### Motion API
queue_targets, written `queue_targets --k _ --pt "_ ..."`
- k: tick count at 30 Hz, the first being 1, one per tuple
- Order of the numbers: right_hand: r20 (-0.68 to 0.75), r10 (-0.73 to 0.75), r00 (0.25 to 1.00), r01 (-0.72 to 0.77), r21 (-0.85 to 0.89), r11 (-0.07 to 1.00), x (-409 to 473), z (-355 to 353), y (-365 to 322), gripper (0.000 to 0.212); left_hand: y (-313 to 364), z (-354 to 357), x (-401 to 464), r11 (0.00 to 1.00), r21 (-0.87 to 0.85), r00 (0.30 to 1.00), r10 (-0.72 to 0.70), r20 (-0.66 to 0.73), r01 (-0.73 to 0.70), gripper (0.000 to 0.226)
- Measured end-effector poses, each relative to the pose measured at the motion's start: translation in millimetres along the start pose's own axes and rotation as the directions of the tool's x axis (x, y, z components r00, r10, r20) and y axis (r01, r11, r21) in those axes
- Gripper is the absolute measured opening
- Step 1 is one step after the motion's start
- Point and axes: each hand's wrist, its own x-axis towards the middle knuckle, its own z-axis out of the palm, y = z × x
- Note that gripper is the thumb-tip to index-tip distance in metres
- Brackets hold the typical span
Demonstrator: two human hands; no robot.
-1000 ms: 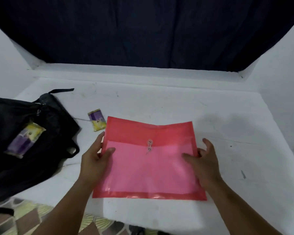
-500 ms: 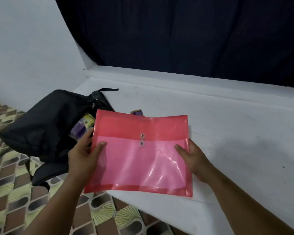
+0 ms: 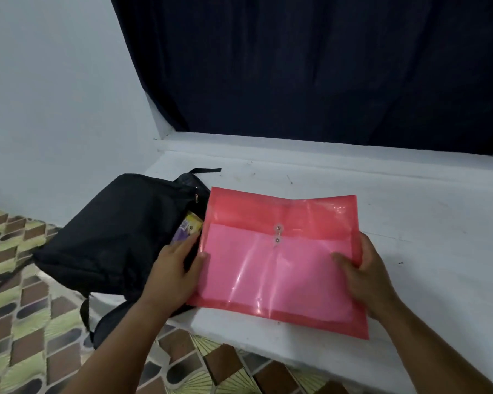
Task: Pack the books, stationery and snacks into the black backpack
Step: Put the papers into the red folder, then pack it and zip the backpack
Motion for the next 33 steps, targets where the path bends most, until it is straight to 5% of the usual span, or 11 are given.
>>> queue_targets --k 3,8,13,15,18,21,24,28,33 --pt "-0.093 0.013 0.996 -0.009 0.043 0.999 -7 -3 -5 0.036 -29 3 -1 0.994 0.11 0.991 -0.007 0.133 -0.008 0.059" --pt "-0.136 0.009 0.991 0.003 0.086 0.996 -21 -1 -12 0.032 -51 10 5 0.986 0.132 0.986 0.088 0.14 -0.106 0.055" --pt "-0.217 0.071 0.973 -0.024 0.209 0.978 -27 -14 -13 0.04 -51 6 -1 0.975 0.109 0.98 0.199 -0.021 -0.196 0.03" --pt "-0.233 0.086 0.969 -0.029 0.236 0.971 -26 -18 -14 0.038 -43 3 2 0.984 0.142 0.992 0.118 -0.051 -0.11 0.028" --pt "-0.26 0.107 0.96 -0.044 0.236 0.971 -17 -22 -15 0.037 -19 1 6 0.955 0.297 0.992 -0.02 0.121 -0.016 0.065" --pt "-0.256 0.124 0.959 -0.057 0.252 0.966 -6 -26 -18 0.037 -1 7 8 0.877 0.481 0.959 -0.125 0.254 -0.013 0.058" --pt "-0.234 0.138 0.962 -0.069 0.279 0.958 3 -28 -18 0.038 -4 8 11 0.926 0.371 0.987 -0.122 0.109 0.073 0.032" --pt "-0.244 0.177 0.953 -0.088 0.338 0.937 10 -37 -14 0.036 -8 -5 13 0.975 0.197 0.995 -0.091 -0.043 0.098 0.024" --pt "-0.229 0.186 0.955 -0.088 0.379 0.921 18 -47 -9 0.035 -1 -40 27 0.97 0.161 0.927 -0.115 -0.356 0.183 0.015"
